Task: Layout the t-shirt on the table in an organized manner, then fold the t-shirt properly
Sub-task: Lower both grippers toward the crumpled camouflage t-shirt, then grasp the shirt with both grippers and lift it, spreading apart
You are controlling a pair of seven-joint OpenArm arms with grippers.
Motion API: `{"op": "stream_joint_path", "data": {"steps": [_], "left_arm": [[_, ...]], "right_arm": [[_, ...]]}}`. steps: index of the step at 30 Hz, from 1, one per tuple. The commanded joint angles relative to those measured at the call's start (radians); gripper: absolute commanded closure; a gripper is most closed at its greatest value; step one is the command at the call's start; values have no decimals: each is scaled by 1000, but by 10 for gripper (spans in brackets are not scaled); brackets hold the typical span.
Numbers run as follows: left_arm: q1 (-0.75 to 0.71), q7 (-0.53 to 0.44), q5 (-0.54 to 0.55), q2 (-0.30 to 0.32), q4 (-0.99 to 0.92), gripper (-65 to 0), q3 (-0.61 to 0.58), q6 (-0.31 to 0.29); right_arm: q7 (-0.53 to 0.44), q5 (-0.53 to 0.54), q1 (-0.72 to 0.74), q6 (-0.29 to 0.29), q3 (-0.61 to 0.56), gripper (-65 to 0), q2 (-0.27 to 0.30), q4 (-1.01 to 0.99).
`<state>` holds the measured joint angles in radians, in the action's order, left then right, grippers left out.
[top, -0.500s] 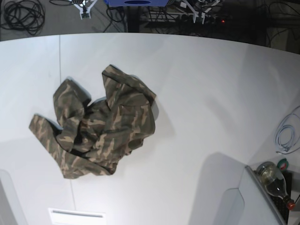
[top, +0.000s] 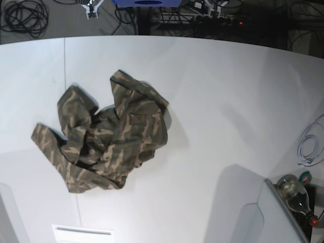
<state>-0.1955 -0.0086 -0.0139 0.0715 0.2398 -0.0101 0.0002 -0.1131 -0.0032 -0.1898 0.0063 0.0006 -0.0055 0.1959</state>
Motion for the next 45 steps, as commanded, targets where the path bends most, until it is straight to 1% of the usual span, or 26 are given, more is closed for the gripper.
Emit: {"op": "stream_joint_path", "data": {"steps": [1, 3, 5, 6, 8, 9, 12, 15, 19, 22, 24, 26, 28, 31, 32, 33, 34, 36, 37, 38, 40, 41, 42, 43, 44, 45], "left_arm": [[-9, -1, 5, 14, 2, 0, -1, 5], [-32, -18, 10, 18, 33, 0, -1, 5], [-106, -70, 4, 38, 112, 0, -1, 5], [-147, -87, 9, 50, 169, 0, -1, 5], [-230, -92, 12, 64, 283, 0, 2, 5], [-276, -86, 12, 81, 339, 0, 3, 5], [-390, -58, 13, 104, 517, 0, 11, 5], [-519, -20, 15, 138, 741, 0, 12, 5], [-674, -9, 16, 164, 1050, 0, 15, 5], [-761, -9, 16, 166, 1263, 0, 68, 5], [-787, -8, 16, 166, 1389, 0, 101, 5], [-786, -4, 16, 166, 1486, 0, 124, 5], [-741, 54, 16, 166, 1579, 0, 131, 5], [-620, 221, 16, 162, 1687, 0, 127, 5], [-562, 279, 16, 150, 1700, 0, 118, 5], [-502, 344, 16, 138, 1702, 0, 109, 5], [-436, 404, 16, 133, 1697, 0, 98, 5], [-332, 514, 16, 127, 1676, 0, 72, 5], [-282, 559, 16, 121, 1667, 0, 55, 5], [-239, 597, 16, 104, 1661, 0, 42, 5], [-169, 652, 16, 73, 1659, 0, 22, 5], [-147, 674, 16, 64, 1659, -25, 11, 5], [-124, 688, 15, 57, 1659, -109, -4, 5], [-111, 694, 15, 57, 1657, -169, -21, 5], [-101, 694, 15, 57, 1648, -214, -41, 5], [-94, 692, 15, 58, 1638, -219, -58, 5]], "right_arm": [[-4, 4, -18, -13, 3, 0, 2, 1], [-4, 4, -58, -13, 3, 0, 2, 33], [0, 4, -127, -13, 3, 0, 2, 115], [26, 4, -175, -13, 3, 0, 2, 179], [114, 4, -268, -13, 5, 0, 2, 339], [160, 4, -325, -13, 5, 0, 2, 440], [277, 4, -466, -15, 8, 0, 17, 725], [381, 4, -590, -15, 77, 0, 14, 982], [405, 6, -713, -15, 109, 0, 14, 1255], [441, 6, -773, -15, 144, 0, 14, 1456], [444, 6, -788, -15, 163, 0, 14, 1565], [444, 6, -768, -15, 183, 0, 14, 1658], [444, 1, -715, -15, 183, 0, 14, 1730], [445, 1, -581, -15, 172, 0, 14, 1783], [451, 1, -521, -15, 171, -2, 14, 1783], [479, -1, -458, -15, 160, -5, 14, 1780], [527, -1, -396, -15, 141, -24, 14, 1780], [632, -1, -273, -15, 98, -96, 14, 1780], [677, -1, -215, -15, 74, -147, 14, 1778], [714, -1, -158, -15, 51, -200, 16, 1778], [751, -1, -63, -15, 14, -300, 16, 1755], [760, -1, -21, -16, 3, -345, 16, 1738], [768, -1, 17, -16, -7, -392, 16, 1711], [777, -1, 46, -16, -17, -426, 16, 1683], [778, -1, 75, -16, -27, -455, 16, 1645], [778, -2, 103, -18, -32, -462, 16, 1611]]}}
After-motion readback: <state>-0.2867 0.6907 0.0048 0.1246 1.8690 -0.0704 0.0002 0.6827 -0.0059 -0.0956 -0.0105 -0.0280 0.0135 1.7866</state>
